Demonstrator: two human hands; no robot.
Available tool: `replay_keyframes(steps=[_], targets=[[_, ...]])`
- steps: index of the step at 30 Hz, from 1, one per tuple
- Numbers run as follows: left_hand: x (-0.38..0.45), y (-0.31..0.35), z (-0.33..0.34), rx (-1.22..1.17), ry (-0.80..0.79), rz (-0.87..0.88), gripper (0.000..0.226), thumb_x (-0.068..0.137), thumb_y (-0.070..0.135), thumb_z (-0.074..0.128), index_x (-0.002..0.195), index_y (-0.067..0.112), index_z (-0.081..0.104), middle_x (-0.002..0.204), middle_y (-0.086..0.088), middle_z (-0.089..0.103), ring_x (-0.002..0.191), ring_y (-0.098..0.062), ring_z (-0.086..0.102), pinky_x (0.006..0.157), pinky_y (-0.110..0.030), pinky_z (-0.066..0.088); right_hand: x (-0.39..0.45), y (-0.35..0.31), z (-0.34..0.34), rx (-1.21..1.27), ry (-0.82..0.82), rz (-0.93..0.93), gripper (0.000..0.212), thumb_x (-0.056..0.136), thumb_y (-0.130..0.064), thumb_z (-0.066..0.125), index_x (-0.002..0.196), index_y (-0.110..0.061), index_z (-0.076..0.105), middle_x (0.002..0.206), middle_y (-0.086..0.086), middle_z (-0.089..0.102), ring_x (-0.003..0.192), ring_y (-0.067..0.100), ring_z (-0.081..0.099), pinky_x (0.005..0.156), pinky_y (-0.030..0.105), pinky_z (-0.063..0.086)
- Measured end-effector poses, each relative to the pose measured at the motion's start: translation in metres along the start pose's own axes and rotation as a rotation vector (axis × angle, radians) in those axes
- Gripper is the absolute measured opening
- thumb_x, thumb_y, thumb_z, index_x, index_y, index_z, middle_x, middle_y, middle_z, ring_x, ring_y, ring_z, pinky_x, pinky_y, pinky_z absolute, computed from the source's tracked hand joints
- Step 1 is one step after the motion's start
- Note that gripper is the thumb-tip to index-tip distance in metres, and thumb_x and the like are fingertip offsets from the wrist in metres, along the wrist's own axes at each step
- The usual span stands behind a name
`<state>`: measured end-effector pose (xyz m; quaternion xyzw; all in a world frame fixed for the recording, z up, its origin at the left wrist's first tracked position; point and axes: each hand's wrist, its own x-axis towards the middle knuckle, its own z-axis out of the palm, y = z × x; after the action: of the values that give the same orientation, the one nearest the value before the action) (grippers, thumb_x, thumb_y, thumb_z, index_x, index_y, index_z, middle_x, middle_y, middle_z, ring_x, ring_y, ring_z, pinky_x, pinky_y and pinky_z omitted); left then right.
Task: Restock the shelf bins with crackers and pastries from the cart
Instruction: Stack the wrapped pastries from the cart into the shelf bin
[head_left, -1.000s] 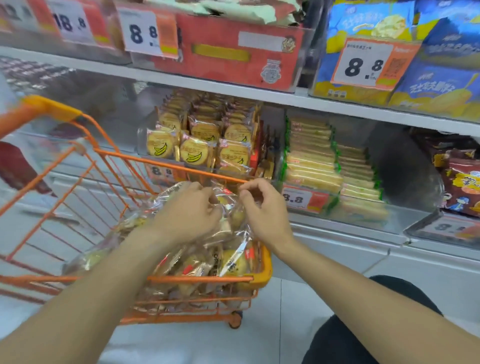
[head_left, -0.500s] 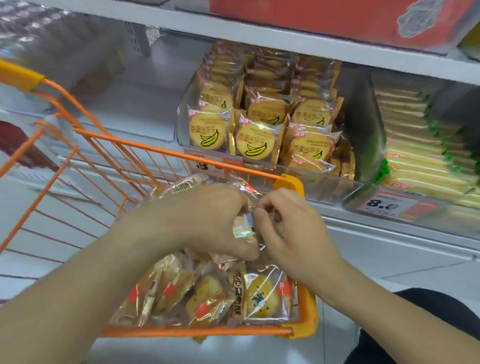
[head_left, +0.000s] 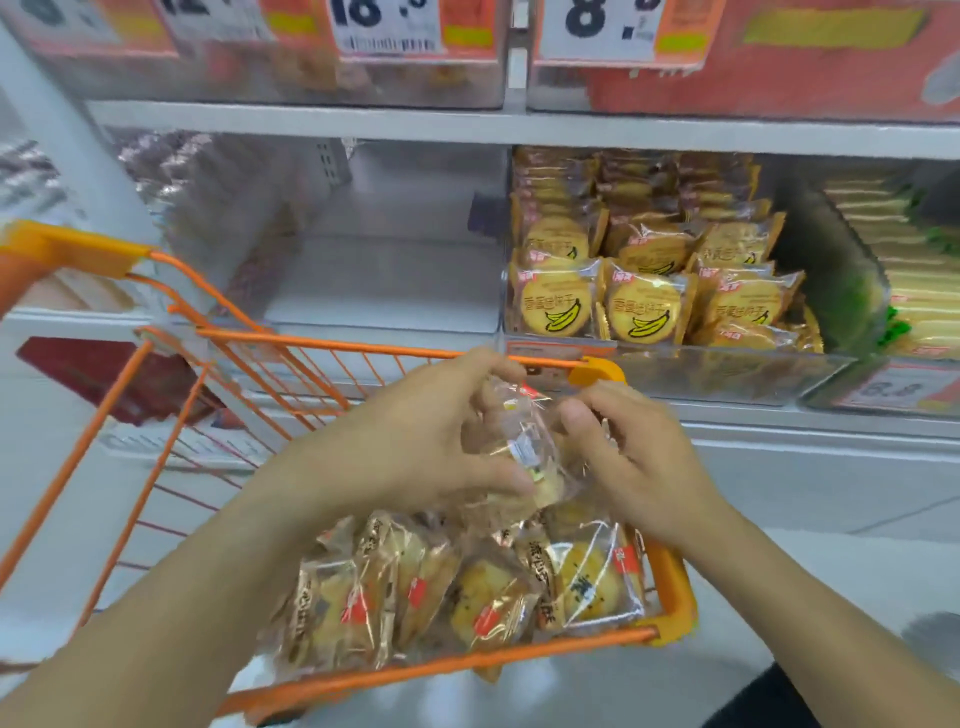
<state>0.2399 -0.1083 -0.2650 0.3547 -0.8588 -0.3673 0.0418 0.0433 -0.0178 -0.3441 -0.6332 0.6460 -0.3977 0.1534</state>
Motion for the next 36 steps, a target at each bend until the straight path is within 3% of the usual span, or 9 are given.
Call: replay_keyframes(steps=[7,10,14,17,19,22,28,31,36], targets=[[-0.043,-0.027,-0.014,-0.268,0.160,0.228,0.045,0.071,0.003,0.085,0.096,0.035,0.066,0.092,0.024,0.064,0.086,0.007,0.060,0.073,-0.006,0.044,-0.002,-0.054,0.030,0.251,-0.100,0.045,0.046,0.104,-0.051,0.028,0.096,-0.026,0.065,0.086,-0.013,0.065,0.083,0.009,0.061,0.076,0.030,0.045],[-0.056,-0.033,-0.021,-0.191,0.251,0.348,0.046,0.072,-0.005,0.078,0.094,0.033,0.069,0.124,0.020,0.056,0.124,-0.002,0.048,0.098,-0.013,0.037,0.004,-0.074,0.033,0.486,-0.152,0.198,0.039,0.099,-0.050,0.044,0.124,-0.026,0.062,0.108,-0.009,0.071,0.108,0.016,0.066,0.093,0.037,0.052],[-0.063,-0.035,-0.033,-0.090,0.404,0.387,0.053,0.076,-0.009,0.065,0.091,0.041,0.069,0.153,0.018,0.027,0.146,-0.003,0.017,0.110,-0.014,0.012,0.016,-0.093,0.025,1.013,-0.207,0.405,0.059,0.086,-0.023,0.067,0.141,-0.016,0.048,0.091,0.009,0.073,0.087,0.038,0.068,0.054,0.034,0.055],[-0.064,-0.035,-0.035,-0.220,0.452,0.349,0.063,0.077,-0.009,0.057,0.113,0.043,0.059,0.153,0.015,0.024,0.143,-0.001,0.026,0.111,-0.019,0.030,0.019,-0.097,0.021,1.131,-0.163,0.424,0.066,0.084,-0.011,0.073,0.143,-0.004,0.044,0.092,0.011,0.072,0.072,0.027,0.070,0.049,0.029,0.053],[-0.062,-0.038,-0.039,-0.601,0.410,0.192,0.062,0.081,-0.005,0.061,0.127,0.036,0.051,0.144,0.006,0.041,0.127,-0.012,0.054,0.094,-0.033,0.055,0.017,-0.096,0.022,1.103,-0.120,0.424,0.063,0.081,-0.008,0.076,0.137,-0.001,0.049,0.099,0.011,0.072,0.074,0.022,0.070,0.052,0.029,0.054],[-0.054,-0.043,-0.046,-0.916,0.229,-0.094,0.064,0.075,0.025,0.080,0.132,0.020,0.051,0.125,-0.012,0.060,0.099,-0.025,0.070,0.077,-0.043,0.061,0.011,-0.090,0.027,1.031,-0.122,0.432,0.058,0.073,-0.003,0.083,0.125,0.000,0.057,0.108,0.014,0.071,0.088,0.027,0.070,0.063,0.030,0.057],[-0.029,-0.078,-0.032,0.060,0.370,-0.035,0.052,0.094,0.057,0.046,0.130,0.020,0.054,0.129,0.003,0.057,0.122,-0.014,0.051,0.103,-0.033,0.040,0.017,-0.087,0.034,1.049,-0.107,0.538,0.060,0.076,0.009,0.073,0.132,0.004,0.052,0.126,0.028,0.065,0.111,0.043,0.067,0.097,0.054,0.055],[-0.019,-0.101,-0.019,0.512,0.220,-0.119,0.065,0.095,0.062,0.025,0.147,0.025,0.034,0.145,-0.004,0.041,0.138,-0.024,0.030,0.115,-0.045,0.021,0.030,-0.090,0.035,1.087,-0.073,0.619,0.043,0.086,0.017,0.056,0.128,0.007,0.052,0.113,0.026,0.070,0.094,0.034,0.071,0.078,0.041,0.062],[-0.022,-0.124,-0.016,0.618,0.205,-0.093,0.076,0.083,0.060,-0.012,0.138,0.032,0.033,0.123,0.006,0.048,0.120,-0.021,0.040,0.112,-0.046,0.018,0.058,-0.091,0.038,0.974,-0.014,0.661,0.032,0.087,-0.006,0.070,0.118,-0.004,0.060,0.090,0.007,0.073,0.069,0.015,0.066,0.057,0.026,0.048]])
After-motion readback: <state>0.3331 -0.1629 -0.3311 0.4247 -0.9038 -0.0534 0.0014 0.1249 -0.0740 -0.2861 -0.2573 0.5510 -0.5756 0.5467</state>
